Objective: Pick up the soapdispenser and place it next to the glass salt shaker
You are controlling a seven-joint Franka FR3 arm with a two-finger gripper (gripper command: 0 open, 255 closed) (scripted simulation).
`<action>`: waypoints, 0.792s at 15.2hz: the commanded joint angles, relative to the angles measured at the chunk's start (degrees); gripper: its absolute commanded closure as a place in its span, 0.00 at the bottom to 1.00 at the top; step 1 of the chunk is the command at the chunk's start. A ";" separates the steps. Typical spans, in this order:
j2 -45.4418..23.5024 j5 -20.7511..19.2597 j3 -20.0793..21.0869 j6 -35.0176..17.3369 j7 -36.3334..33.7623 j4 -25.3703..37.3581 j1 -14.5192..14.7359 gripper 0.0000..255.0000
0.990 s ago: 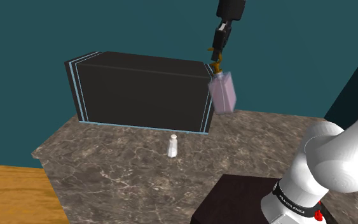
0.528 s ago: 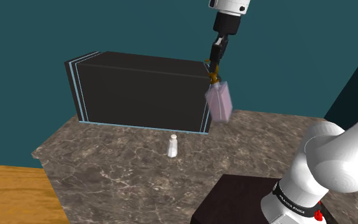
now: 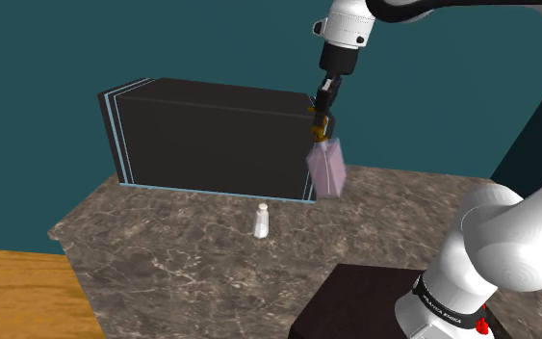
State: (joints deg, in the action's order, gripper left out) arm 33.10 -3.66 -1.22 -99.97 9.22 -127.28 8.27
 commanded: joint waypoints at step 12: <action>0.65 -0.27 -0.18 -9.89 -0.48 -10.50 -0.07 1.00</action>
State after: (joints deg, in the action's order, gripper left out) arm 33.61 -3.95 -1.51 -109.08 8.93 -136.90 8.16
